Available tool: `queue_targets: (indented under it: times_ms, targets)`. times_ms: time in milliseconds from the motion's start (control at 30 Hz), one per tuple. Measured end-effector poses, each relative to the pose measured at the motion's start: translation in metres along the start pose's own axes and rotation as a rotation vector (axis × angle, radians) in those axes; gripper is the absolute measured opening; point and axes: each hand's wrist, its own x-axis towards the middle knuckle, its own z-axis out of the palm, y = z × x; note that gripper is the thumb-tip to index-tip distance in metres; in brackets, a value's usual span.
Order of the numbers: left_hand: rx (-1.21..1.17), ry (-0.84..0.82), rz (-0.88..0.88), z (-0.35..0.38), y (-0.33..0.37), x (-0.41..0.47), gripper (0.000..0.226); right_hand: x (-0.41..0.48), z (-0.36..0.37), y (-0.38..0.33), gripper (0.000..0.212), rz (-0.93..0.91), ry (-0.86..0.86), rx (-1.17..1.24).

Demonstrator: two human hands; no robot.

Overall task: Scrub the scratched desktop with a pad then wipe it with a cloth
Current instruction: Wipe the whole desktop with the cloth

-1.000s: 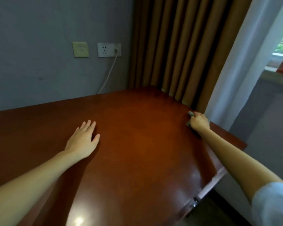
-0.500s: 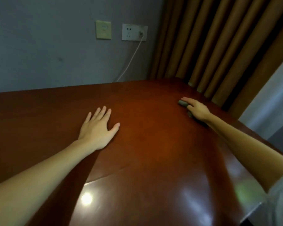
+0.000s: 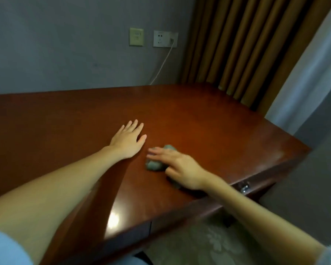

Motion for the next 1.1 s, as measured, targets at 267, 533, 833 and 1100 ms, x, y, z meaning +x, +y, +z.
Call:
queue_targets:
  times_ms: [267,533,833,1100]
  targets:
    - [0.009,-0.118,0.027,-0.026,-0.037,-0.1,0.058,-0.04,0.038,-0.13,0.057,-0.373,-0.105,0.335]
    - [0.007,-0.019,-0.131,-0.024,-0.087,-0.141,0.058,-0.082,-0.048,0.048,0.045,0.572,0.64,0.121]
    - [-0.033,0.038,-0.158,-0.024,-0.105,-0.162,0.059,0.005,0.043,-0.061,0.053,0.498,0.343,-0.074]
    - [-0.116,0.195,-0.404,-0.033,-0.166,-0.269,0.056,0.034,0.162,-0.268,0.049,-0.139,0.371,-0.086]
